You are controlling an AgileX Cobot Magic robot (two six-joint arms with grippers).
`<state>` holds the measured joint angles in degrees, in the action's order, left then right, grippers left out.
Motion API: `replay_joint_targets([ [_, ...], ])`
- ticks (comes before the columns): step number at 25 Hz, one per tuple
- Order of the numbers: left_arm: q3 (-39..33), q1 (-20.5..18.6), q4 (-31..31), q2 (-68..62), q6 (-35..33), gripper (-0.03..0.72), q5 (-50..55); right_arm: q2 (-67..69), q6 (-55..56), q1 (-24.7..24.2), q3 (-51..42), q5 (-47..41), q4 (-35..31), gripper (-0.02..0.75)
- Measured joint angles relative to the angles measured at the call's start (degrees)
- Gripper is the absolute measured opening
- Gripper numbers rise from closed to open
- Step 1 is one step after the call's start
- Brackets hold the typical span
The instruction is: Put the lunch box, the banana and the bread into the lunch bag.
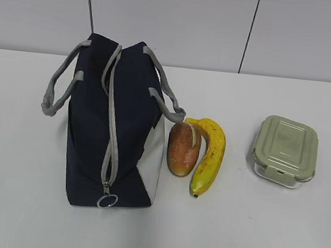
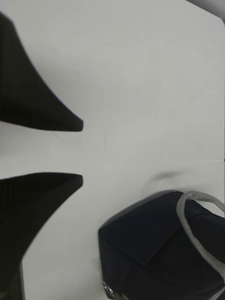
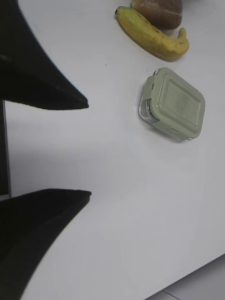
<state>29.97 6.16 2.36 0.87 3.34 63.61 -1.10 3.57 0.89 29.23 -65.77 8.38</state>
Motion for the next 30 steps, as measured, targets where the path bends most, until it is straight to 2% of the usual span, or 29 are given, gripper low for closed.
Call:
replay_joint_targets([
  [16,1.6,0.0,-1.0,-2.9,0.0,0.236,-0.2,0.0,0.0,0.0,0.0,0.0,0.0,0.403],
  [22,11.9,0.0,-2.4,-15.8,0.0,0.238,-0.6,0.0,0.0,0.0,0.0,0.0,0.0,0.403],
  [30,26.3,0.0,-8.9,-35.8,0.0,0.239,2.3,0.0,0.0,0.0,0.0,0.0,0.0,0.403],
])
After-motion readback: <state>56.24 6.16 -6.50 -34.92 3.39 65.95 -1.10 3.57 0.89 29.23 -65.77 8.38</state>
